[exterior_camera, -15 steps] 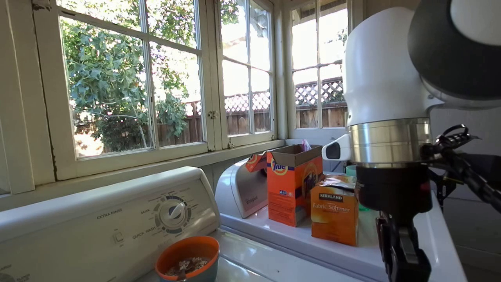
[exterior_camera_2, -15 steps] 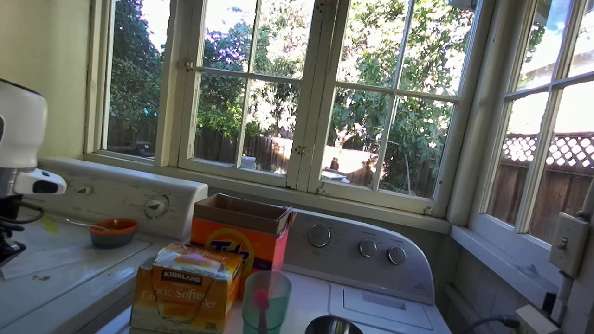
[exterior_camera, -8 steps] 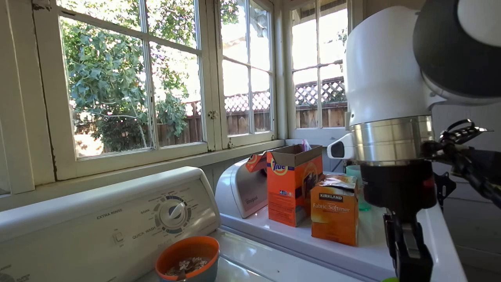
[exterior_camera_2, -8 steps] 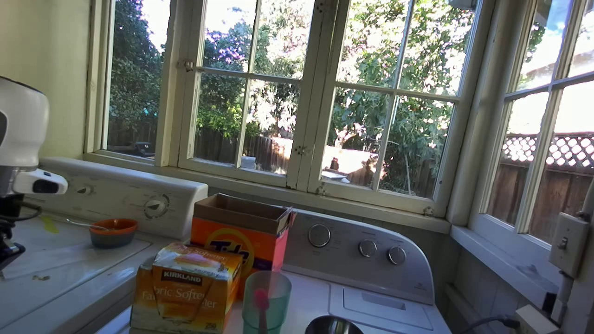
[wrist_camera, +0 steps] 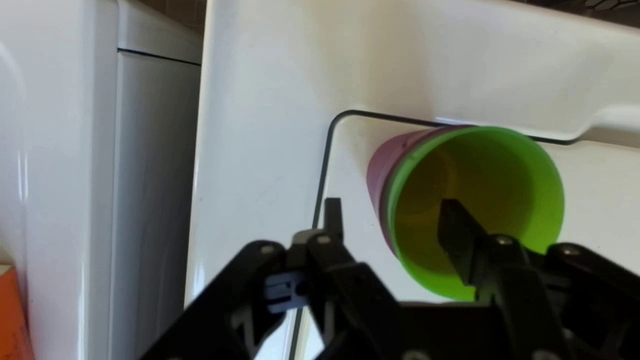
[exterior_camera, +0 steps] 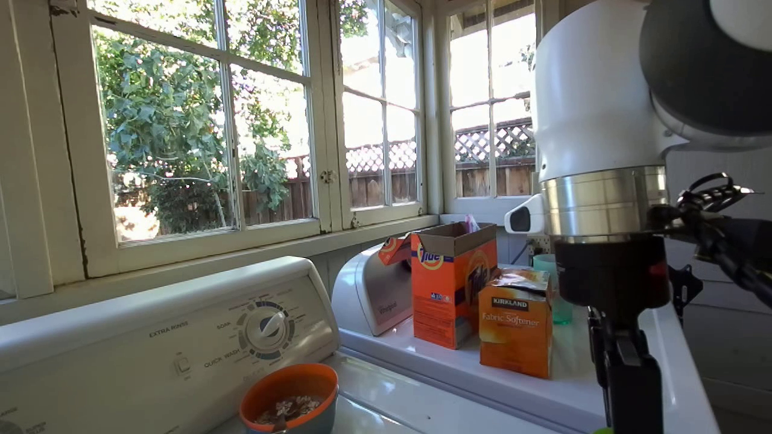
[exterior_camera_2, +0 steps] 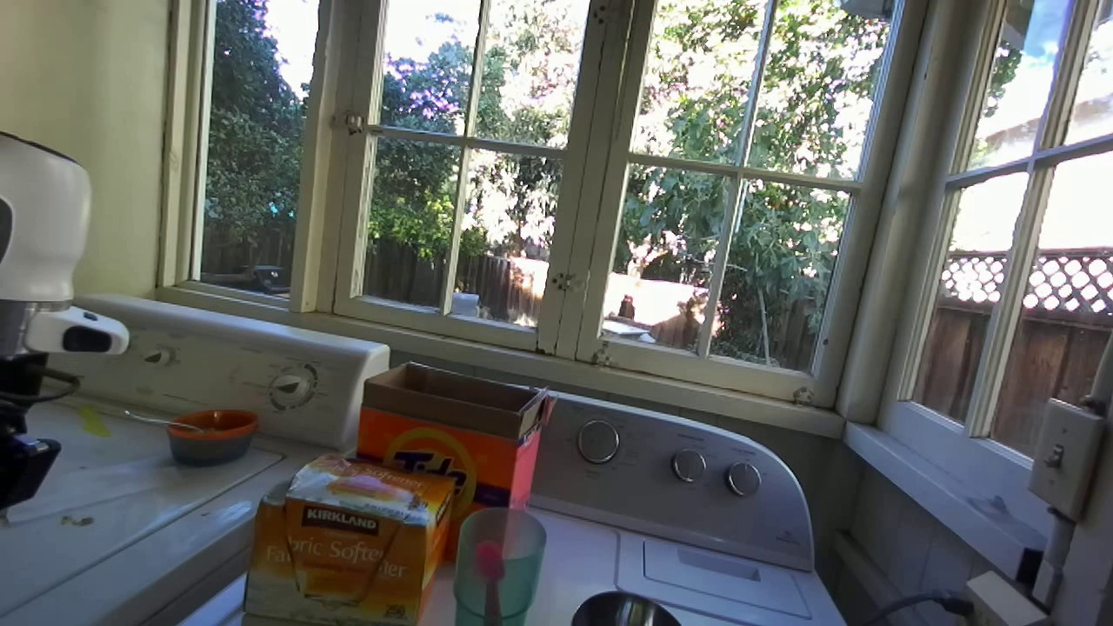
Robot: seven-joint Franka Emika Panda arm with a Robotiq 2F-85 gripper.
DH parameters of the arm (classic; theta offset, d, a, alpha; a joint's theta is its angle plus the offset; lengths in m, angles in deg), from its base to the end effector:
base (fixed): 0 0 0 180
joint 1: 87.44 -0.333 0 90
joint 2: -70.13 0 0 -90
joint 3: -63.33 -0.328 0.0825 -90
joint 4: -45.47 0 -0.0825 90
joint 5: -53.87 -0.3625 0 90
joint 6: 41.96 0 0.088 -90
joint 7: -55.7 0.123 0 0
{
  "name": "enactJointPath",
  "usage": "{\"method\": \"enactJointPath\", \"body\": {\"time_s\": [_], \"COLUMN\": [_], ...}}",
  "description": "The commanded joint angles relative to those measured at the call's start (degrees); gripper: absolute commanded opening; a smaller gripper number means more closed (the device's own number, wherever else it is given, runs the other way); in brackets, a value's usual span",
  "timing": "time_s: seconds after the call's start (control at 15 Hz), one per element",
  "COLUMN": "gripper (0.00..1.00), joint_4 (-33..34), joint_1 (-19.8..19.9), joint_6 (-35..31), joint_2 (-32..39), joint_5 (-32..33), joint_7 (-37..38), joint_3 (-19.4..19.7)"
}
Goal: Unstack the green and purple cups.
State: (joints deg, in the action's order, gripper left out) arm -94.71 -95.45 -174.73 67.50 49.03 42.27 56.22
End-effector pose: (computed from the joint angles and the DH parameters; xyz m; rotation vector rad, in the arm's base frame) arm 0.4342 0.1199 0.3226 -3.0125 -0.6704 0.1302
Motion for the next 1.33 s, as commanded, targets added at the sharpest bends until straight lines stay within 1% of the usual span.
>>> {"method": "enactJointPath", "body": {"time_s": [0.0, 0.13, 0.4, 0.87, 1.07, 1.27], "gripper": [0.85, 1.00, 1.00, 1.00, 1.00, 1.00], "joint_4": [-1.8, -2.3, -2.6, -2.2, -1.8, -1.7], "joint_1": [0.0, -0.1, -1.0, -2.9, -3.3, -3.4], "joint_6": [0.0, 0.3, 2.1, 6.0, 6.3, 5.0], "joint_2": [-3.4, -4.9, -6.4, -6.1, -5.4, -4.7], "joint_5": [1.2, 0.8, 0.0, -0.4, 0.0, 0.4], "joint_7": [1.9, 2.1, -0.4, -3.6, -4.3, -4.6], "joint_3": [-0.1, -0.1, -0.4, -1.2, -1.5, -1.7]}}
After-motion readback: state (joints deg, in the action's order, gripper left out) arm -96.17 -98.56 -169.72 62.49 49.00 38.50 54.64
